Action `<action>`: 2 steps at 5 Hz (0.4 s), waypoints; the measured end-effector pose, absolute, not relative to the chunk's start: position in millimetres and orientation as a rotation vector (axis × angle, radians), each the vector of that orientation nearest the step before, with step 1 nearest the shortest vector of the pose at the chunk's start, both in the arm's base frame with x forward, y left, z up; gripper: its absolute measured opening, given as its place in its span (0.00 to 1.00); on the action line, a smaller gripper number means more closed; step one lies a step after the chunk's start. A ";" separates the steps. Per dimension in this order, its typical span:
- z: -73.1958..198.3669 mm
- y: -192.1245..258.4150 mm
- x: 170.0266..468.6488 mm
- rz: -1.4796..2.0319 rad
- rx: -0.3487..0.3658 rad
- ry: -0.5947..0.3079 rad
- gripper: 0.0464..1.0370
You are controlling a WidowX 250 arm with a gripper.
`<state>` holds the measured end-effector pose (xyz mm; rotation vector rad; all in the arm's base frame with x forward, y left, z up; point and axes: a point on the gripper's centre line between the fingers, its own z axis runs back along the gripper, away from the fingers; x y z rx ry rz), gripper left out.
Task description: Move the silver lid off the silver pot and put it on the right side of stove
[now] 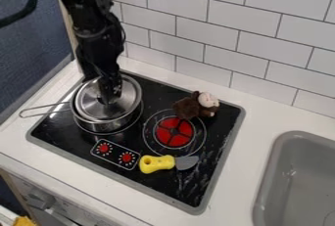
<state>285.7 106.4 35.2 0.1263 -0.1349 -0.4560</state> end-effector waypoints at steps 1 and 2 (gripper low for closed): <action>24.6 111.5 287.1 -0.441 0.163 -0.103 0.90; 23.3 109.2 289.0 -0.440 0.160 -0.099 0.62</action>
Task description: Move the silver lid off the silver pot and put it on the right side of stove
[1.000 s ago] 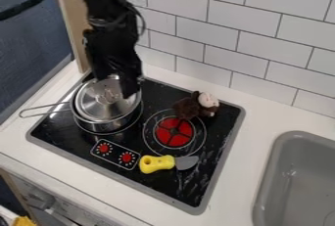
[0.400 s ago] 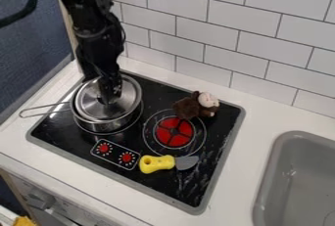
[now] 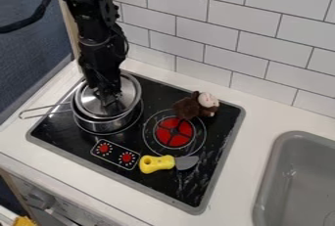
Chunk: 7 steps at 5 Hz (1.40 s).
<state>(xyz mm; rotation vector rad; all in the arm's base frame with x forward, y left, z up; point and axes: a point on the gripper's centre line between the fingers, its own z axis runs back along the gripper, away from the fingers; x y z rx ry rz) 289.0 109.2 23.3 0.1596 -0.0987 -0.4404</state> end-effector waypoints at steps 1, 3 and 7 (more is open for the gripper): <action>22.9 106.6 287.4 -0.439 0.151 -0.087 0.32; 22.7 102.3 287.5 -0.434 0.118 -0.090 0.02; 71.6 79.3 273.6 -0.339 0.160 -0.006 0.01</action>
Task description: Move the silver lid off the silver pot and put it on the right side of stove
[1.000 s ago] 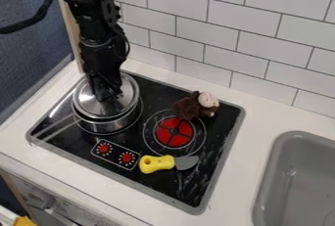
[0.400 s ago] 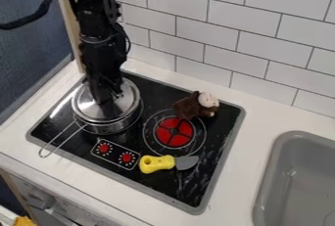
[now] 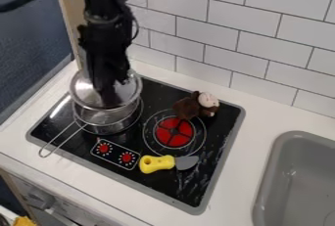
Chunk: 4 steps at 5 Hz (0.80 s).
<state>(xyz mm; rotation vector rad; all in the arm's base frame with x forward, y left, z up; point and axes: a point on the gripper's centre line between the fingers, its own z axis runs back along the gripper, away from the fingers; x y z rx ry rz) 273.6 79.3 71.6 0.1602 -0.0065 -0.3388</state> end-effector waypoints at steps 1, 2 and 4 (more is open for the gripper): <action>96.4 42.5 264.9 -0.337 0.119 -0.033 0.01; 98.5 -3.8 263.2 -0.369 0.118 -0.033 0.01; 58.9 -79.5 268.4 -0.448 0.076 0.062 0.01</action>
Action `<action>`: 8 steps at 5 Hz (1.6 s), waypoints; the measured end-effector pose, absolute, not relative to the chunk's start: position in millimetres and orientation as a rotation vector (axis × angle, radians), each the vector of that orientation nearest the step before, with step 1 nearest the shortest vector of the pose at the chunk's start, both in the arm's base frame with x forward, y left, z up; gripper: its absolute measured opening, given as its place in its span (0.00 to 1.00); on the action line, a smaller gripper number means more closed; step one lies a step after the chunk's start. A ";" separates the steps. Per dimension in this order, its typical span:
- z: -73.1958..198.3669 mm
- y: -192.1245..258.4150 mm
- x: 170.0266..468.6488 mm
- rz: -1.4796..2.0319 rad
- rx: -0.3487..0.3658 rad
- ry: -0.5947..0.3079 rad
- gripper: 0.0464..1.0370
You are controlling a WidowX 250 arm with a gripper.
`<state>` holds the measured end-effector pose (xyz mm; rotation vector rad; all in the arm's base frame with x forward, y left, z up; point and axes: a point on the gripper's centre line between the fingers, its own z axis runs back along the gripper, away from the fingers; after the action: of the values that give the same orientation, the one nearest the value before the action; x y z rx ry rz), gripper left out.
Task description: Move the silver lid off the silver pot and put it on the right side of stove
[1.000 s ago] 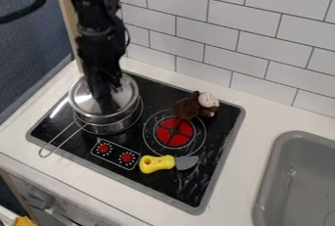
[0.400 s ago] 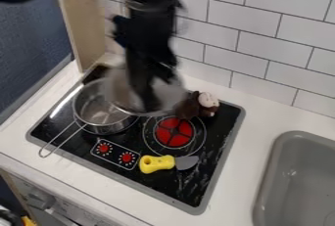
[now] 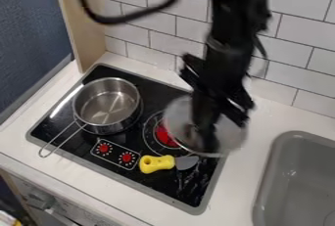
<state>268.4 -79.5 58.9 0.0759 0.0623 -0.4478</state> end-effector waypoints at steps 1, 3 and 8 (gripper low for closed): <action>21.5 -96.4 273.0 -0.465 0.121 0.115 0.01; -11.3 -113.7 290.8 -0.437 0.147 0.129 0.01; 22.1 -93.5 290.0 -0.406 0.130 0.136 0.96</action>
<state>290.0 -93.5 22.1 0.1302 0.1362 -0.4062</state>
